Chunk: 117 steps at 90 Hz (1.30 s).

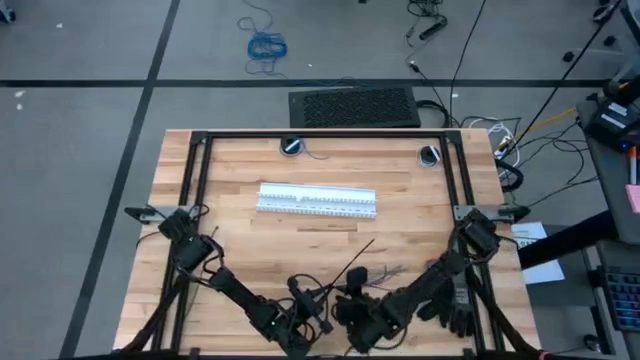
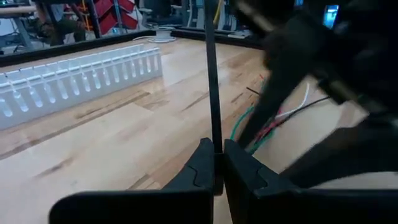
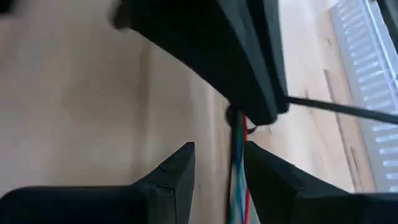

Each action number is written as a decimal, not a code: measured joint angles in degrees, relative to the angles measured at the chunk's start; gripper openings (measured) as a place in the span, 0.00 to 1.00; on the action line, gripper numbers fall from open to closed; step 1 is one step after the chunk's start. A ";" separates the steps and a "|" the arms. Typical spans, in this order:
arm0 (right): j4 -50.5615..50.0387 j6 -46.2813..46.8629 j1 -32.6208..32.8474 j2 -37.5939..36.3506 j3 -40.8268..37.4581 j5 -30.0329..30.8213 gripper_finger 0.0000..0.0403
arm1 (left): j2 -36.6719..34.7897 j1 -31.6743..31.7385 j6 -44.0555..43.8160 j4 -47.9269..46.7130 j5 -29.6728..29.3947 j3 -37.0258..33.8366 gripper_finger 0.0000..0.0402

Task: Ziptie cables
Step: Wrap the cables together using a zip tie

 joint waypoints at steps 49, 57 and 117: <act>-0.01 2.03 -0.83 0.00 -2.73 1.38 0.02 | -0.07 -1.53 -0.03 -0.85 -0.49 0.00 0.04; -1.60 3.99 -0.75 -0.02 -2.68 1.36 0.01 | -0.07 -1.94 -0.04 -2.31 -0.49 0.00 0.04; -10.15 15.85 3.71 -0.13 -2.68 1.16 0.00 | -0.07 -3.32 -15.10 -17.19 -0.56 0.00 0.04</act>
